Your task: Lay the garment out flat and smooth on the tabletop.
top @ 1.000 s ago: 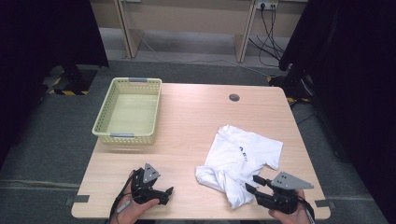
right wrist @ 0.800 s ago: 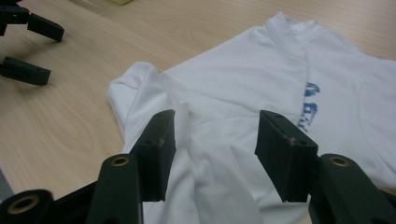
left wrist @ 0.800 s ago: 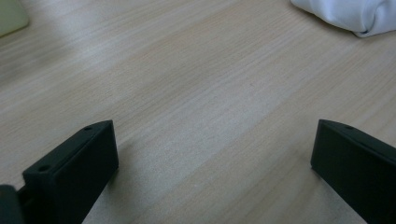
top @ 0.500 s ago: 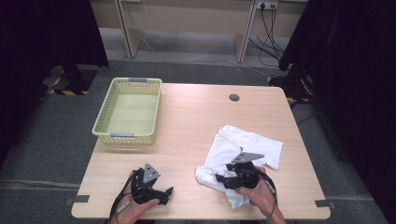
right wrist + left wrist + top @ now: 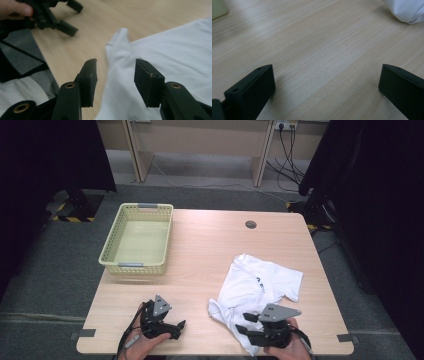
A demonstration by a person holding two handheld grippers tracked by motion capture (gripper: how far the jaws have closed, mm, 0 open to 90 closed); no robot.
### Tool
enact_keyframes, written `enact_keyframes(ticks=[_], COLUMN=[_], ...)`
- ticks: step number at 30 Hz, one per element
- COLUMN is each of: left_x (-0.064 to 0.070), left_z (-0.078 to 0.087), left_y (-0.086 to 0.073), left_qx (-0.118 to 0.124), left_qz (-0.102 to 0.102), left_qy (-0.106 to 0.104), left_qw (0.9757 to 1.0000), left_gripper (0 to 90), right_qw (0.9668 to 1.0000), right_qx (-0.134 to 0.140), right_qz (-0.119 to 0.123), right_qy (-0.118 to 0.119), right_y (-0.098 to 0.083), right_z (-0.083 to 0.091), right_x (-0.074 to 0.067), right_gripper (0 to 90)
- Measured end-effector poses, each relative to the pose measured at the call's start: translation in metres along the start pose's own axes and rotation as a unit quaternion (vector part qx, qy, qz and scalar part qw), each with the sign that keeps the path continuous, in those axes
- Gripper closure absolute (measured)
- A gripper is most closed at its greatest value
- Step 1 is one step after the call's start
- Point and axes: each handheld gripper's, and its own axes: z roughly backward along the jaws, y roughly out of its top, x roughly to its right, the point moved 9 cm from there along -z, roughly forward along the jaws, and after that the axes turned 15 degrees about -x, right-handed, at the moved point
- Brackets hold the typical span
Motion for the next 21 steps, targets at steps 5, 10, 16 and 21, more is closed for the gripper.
enact_keyframes(ticks=[5, 10, 16, 21], left_x=[0.0, 0.0, 0.0, 0.0], left_z=[0.0, 0.0, 0.0, 0.0], left_y=[0.0, 0.0, 0.0, 0.0], left_qx=[0.0, -0.001, -0.001, -0.001], left_qz=[0.0, 0.0, 0.0, 0.0], left_qy=[0.0, 0.0, 0.0, 0.0], left_qw=[1.0, 1.0, 1.0, 1.0], left_gripper=[0.0, 0.0, 0.0, 0.0], right_qw=[0.9968, 0.9928, 0.9916, 0.9926], right_qx=[0.006, 0.003, -0.021, -0.066], right_qz=[-0.063, -0.098, -0.09, -0.055], right_qy=[-0.048, -0.069, -0.09, -0.085], right_y=[-0.019, -0.03, -0.028, -0.035], right_z=[0.015, 0.012, -0.006, -0.026], right_x=[0.045, 0.068, 0.07, 0.067], right_gripper=[50.3, 48.3, 41.9, 59.7])
